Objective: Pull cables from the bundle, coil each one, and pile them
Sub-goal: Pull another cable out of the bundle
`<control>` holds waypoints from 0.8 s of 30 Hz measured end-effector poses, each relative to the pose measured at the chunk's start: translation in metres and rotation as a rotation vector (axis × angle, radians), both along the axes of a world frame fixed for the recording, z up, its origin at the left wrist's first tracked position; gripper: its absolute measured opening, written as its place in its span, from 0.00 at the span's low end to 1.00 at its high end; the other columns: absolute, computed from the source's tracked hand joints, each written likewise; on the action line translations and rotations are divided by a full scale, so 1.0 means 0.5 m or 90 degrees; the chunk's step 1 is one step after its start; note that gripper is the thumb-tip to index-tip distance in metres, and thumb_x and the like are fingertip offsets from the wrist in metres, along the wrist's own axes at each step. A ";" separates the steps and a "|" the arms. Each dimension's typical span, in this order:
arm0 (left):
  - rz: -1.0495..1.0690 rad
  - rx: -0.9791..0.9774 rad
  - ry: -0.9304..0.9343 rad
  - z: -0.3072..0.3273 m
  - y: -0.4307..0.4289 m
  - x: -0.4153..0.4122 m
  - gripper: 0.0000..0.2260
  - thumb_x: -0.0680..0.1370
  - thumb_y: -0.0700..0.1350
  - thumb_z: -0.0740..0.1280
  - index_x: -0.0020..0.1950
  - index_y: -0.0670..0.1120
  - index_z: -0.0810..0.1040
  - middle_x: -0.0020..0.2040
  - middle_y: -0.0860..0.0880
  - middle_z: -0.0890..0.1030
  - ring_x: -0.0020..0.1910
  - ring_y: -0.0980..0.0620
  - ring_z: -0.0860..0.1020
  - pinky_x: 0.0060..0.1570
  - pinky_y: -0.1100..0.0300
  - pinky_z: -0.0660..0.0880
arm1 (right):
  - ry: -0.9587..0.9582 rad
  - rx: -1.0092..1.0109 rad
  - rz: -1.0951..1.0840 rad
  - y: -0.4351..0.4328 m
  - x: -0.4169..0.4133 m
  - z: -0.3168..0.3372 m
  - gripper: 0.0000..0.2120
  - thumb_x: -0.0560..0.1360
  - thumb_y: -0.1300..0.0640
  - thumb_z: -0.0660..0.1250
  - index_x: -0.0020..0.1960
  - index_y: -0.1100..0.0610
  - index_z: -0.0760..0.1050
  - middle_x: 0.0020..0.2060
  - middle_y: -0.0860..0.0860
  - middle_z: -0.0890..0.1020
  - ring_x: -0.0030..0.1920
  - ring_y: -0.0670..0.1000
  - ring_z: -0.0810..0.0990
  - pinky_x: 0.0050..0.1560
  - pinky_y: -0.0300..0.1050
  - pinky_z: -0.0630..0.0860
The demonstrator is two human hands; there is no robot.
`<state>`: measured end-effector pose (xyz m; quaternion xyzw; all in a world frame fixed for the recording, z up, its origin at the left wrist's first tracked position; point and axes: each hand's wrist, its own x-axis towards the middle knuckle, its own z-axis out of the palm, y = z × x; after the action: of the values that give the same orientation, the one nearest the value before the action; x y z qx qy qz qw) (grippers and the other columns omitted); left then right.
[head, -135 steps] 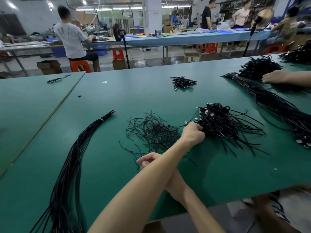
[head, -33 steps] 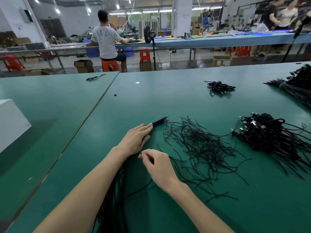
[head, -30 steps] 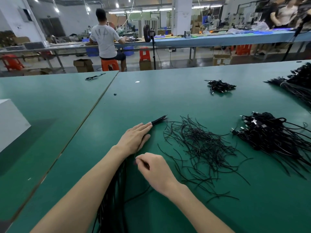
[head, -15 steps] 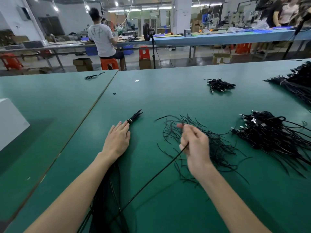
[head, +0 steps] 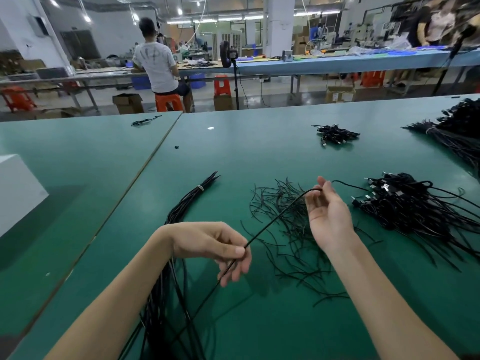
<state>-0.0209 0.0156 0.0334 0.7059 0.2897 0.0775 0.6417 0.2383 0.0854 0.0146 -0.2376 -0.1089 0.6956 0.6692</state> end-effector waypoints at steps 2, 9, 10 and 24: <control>0.074 0.011 -0.055 0.007 -0.001 0.003 0.09 0.86 0.43 0.62 0.53 0.41 0.79 0.41 0.46 0.83 0.36 0.49 0.82 0.41 0.58 0.77 | -0.005 0.010 0.024 -0.002 0.008 -0.005 0.10 0.83 0.59 0.64 0.60 0.64 0.77 0.41 0.53 0.78 0.34 0.47 0.82 0.40 0.38 0.81; 0.545 0.006 -0.364 0.047 0.047 0.054 0.08 0.81 0.45 0.67 0.49 0.44 0.84 0.41 0.49 0.83 0.37 0.53 0.83 0.40 0.62 0.81 | -0.395 0.165 0.322 -0.086 -0.052 -0.042 0.22 0.81 0.47 0.63 0.65 0.64 0.77 0.57 0.58 0.85 0.54 0.57 0.86 0.52 0.45 0.83; 0.601 -0.014 -0.416 0.051 0.056 0.062 0.08 0.80 0.45 0.67 0.49 0.43 0.83 0.42 0.49 0.84 0.38 0.53 0.84 0.40 0.63 0.81 | -0.448 0.200 0.387 -0.103 -0.065 -0.045 0.23 0.81 0.45 0.62 0.64 0.64 0.77 0.56 0.58 0.86 0.55 0.58 0.86 0.53 0.46 0.83; 0.913 -0.135 -0.479 -0.056 0.064 0.044 0.11 0.85 0.41 0.63 0.54 0.34 0.79 0.48 0.40 0.84 0.39 0.52 0.87 0.38 0.64 0.82 | -0.507 0.244 0.479 -0.171 -0.031 -0.058 0.13 0.84 0.51 0.64 0.59 0.58 0.82 0.40 0.53 0.80 0.29 0.47 0.71 0.23 0.36 0.62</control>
<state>0.0010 0.0476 0.0054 0.2110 0.4421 0.6734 0.5537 0.2229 0.0000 -0.0145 -0.3002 -0.5535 0.7104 0.3143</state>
